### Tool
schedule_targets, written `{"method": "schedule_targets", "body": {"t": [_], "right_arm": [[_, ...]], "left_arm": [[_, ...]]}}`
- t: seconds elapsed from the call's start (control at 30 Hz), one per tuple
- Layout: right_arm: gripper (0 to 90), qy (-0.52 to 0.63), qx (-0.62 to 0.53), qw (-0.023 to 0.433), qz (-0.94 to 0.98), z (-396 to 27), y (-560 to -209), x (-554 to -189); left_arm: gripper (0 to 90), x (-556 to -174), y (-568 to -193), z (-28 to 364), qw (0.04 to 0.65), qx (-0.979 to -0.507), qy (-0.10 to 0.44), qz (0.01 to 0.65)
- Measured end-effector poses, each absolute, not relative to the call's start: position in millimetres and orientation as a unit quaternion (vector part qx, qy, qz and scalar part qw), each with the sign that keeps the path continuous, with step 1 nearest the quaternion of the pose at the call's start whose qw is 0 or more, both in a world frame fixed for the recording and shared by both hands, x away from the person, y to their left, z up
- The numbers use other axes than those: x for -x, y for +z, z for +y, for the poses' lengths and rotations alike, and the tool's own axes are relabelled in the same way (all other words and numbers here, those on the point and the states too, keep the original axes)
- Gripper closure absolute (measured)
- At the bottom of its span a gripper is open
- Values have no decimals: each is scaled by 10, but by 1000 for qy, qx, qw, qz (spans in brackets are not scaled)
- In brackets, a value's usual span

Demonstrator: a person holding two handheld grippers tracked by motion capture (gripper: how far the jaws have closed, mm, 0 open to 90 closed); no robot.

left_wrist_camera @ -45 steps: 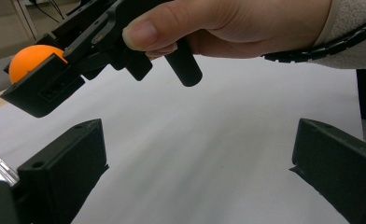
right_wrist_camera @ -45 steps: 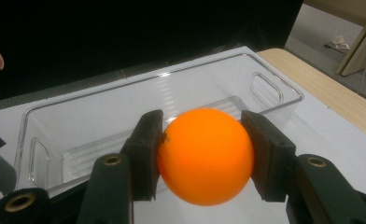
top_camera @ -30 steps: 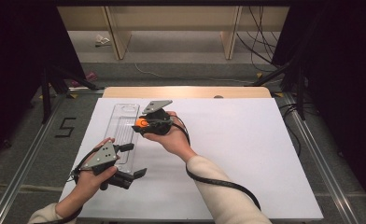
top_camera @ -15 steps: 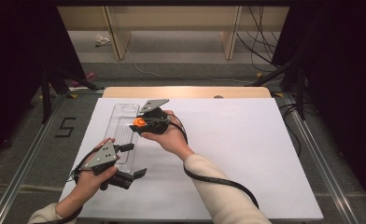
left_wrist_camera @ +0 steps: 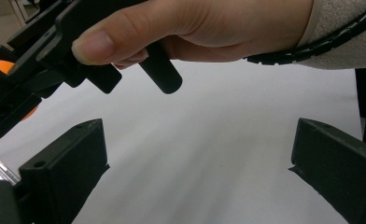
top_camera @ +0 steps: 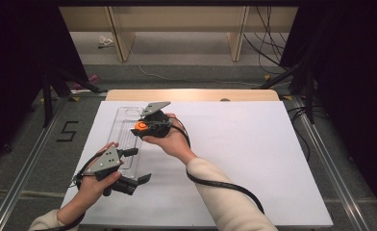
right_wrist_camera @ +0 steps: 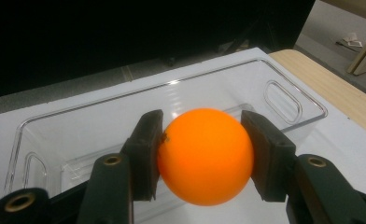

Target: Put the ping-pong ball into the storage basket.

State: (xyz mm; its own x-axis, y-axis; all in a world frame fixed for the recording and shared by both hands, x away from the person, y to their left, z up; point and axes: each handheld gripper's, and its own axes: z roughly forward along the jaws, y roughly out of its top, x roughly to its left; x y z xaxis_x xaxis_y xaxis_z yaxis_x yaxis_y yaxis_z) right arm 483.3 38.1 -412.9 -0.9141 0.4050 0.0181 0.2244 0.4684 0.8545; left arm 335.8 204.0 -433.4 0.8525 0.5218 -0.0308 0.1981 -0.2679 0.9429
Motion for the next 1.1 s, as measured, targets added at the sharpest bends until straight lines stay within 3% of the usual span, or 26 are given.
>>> {"method": "schedule_targets", "body": {"t": [1.1], "right_arm": [[516, 472, -178, 83, 860, 606, -4127, -4919]], "left_arm": [[32, -3353, -4335, 2033, 557, -786, 147, 225]]}}
